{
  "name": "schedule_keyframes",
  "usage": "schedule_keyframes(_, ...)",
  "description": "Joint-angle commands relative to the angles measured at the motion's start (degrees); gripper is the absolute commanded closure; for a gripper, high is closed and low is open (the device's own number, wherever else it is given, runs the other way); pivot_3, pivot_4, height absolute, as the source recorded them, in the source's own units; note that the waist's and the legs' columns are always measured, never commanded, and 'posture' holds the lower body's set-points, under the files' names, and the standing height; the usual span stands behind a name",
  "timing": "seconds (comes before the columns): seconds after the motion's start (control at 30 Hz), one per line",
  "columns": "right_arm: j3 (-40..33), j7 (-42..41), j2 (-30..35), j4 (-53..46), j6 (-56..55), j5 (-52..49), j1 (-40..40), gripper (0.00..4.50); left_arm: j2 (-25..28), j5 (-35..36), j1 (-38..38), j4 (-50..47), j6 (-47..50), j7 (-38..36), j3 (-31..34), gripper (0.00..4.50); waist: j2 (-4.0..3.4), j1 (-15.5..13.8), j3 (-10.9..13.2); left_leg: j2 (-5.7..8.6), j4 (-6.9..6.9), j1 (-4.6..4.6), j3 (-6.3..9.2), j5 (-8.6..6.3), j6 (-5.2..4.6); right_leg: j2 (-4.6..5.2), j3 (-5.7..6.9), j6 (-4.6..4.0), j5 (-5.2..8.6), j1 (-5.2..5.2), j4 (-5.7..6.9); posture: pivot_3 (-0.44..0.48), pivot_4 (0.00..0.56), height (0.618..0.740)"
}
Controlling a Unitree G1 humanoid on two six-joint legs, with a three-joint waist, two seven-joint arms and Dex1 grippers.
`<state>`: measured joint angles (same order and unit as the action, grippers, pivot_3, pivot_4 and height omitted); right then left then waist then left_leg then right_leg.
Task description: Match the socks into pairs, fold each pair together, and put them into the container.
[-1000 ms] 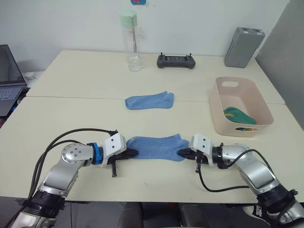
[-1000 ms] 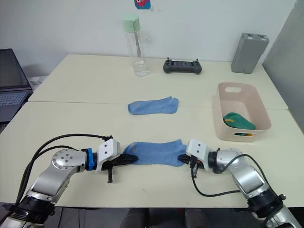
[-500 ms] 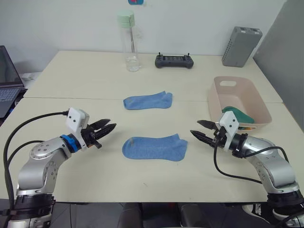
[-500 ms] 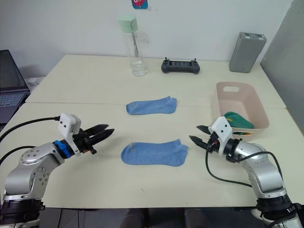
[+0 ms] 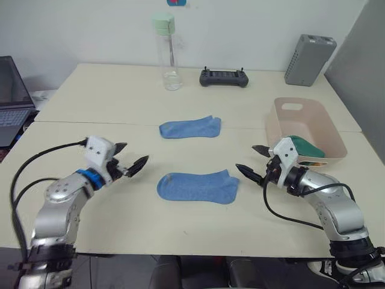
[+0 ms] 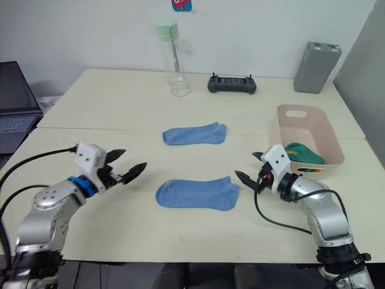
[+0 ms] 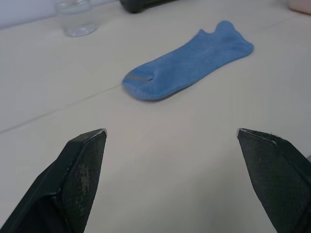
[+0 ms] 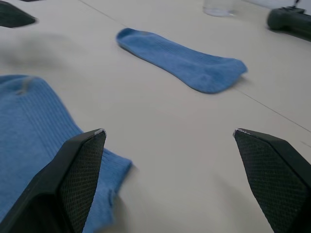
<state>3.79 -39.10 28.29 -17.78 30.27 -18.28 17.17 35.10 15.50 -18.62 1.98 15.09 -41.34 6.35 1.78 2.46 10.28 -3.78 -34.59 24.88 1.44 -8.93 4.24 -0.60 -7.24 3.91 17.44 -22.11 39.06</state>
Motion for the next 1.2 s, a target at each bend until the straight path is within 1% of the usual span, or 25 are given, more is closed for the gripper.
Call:
schedule_keyframes(0.03,0.4,0.2,-0.2,-3.2,2.0,-1.1,3.0,0.0,-2.6,-4.3,-6.8,4.7,-2.9,0.3,-5.2,0.03,0.0,-0.1,0.0,0.01,-0.08,0.0,0.0,0.0,0.0,0.0,0.0,0.01,0.0,0.03,0.0,0.0,0.15,0.74)
schedule_keyframes(0.13,0.9,0.7,-0.5,-2.9,2.8,-1.1,4.7,0.0,-6.4,-6.1,-13.3,11.9,-3.4,1.0,-8.1,0.03,0.01,-0.1,0.0,0.03,-0.13,0.04,-0.04,-0.01,0.0,0.01,-0.05,0.03,-0.04,0.06,-0.06,0.0,0.15,0.74)
schedule_keyframes(0.23,1.3,1.0,-0.4,-2.8,3.1,-0.7,5.4,0.0,-10.2,-8.9,-19.4,20.3,-6.0,-0.1,-11.9,0.03,0.01,-0.2,0.0,0.02,-0.11,0.09,0.01,-0.01,-0.01,-0.02,0.0,-0.01,-0.04,-0.01,-0.02,0.0,0.15,0.74)
schedule_keyframes(0.3,1.5,1.3,-0.2,-3.2,3.4,-0.5,5.3,0.0,-13.1,-11.5,-23.7,28.5,-9.1,1.5,-13.6,0.03,0.01,-0.4,0.0,0.03,-0.11,0.12,0.01,-0.01,-0.01,-0.03,0.0,-0.01,-0.05,-0.01,-0.03,0.0,0.15,0.74)
schedule_keyframes(0.37,1.2,1.8,0.0,-4.0,4.0,-0.5,5.0,0.0,-14.6,-13.3,-26.3,34.9,-10.9,2.4,-14.4,0.03,0.01,-0.4,0.0,0.05,-0.12,0.15,0.02,-0.01,-0.01,-0.03,-0.01,0.0,-0.04,-0.02,-0.05,0.0,0.15,0.74)
schedule_keyframes(0.53,0.4,3.2,0.3,-6.6,6.0,-1.3,3.9,0.0,-17.3,-15.6,-32.4,48.6,-15.3,6.6,-13.7,0.03,0.01,0.2,0.0,0.04,-0.08,0.16,0.05,-0.01,-0.01,-0.05,-0.01,0.01,-0.04,-0.06,-0.02,0.0,0.15,0.74)
schedule_keyframes(0.63,0.3,3.8,0.4,-7.6,6.6,-1.4,3.4,0.0,-18.5,-17.0,-35.1,54.7,-17.6,9.3,-13.6,0.03,0.02,0.1,0.0,0.05,-0.11,0.19,0.06,-0.01,-0.01,-0.04,0.01,0.03,-0.03,-0.05,-0.02,0.0,0.15,0.74)
schedule_keyframes(0.77,0.3,4.5,0.2,-8.1,7.2,-1.3,3.4,0.0,-20.5,-16.9,-38.8,61.9,-16.3,13.5,-11.6,0.03,0.02,0.1,0.0,0.06,-0.16,0.2,0.06,-0.01,-0.01,-0.04,-0.01,0.14,-0.05,-0.03,-0.04,0.0,0.15,0.74)
schedule_keyframes(0.87,0.6,4.8,0.0,-8.1,7.3,-1.3,3.7,0.0,-21.2,-17.1,-40.3,65.0,-15.6,14.5,-10.7,0.6,0.02,0.1,0.0,0.06,-0.17,0.19,0.06,-0.01,-0.01,-0.04,0.0,0.16,-0.06,-0.03,-0.03,0.0,0.15,0.74)
schedule_keyframes(0.9,0.6,4.9,0.0,-8.0,7.3,-1.3,3.8,0.0,-21.3,-17.3,-40.6,65.6,-15.6,14.5,-10.7,0.88,0.02,0.1,0.0,0.06,-0.17,0.19,0.06,-0.01,-0.01,-0.04,-0.01,0.17,-0.07,-0.02,-0.03,0.0,0.15,0.74)
schedule_keyframes(1.17,1.0,5.1,-0.4,-7.7,7.1,-1.1,4.2,0.0,-21.9,-17.4,-42.4,68.4,-14.8,13.9,-9.3,3.34,0.02,0.7,0.0,0.06,-0.19,0.17,0.06,0.0,-0.01,-0.05,-0.02,0.21,-0.09,-0.01,-0.02,0.0,0.15,0.74)
schedule_keyframes(1.2,1.0,5.1,-0.4,-7.8,7.2,-1.1,4.2,0.0,-21.9,-17.4,-42.4,68.5,-15.0,13.7,-9.3,3.71,0.02,0.7,0.0,0.06,-0.19,0.17,0.06,0.0,-0.01,-0.05,-0.03,0.21,-0.09,-0.01,-0.02,0.0,0.15,0.74)
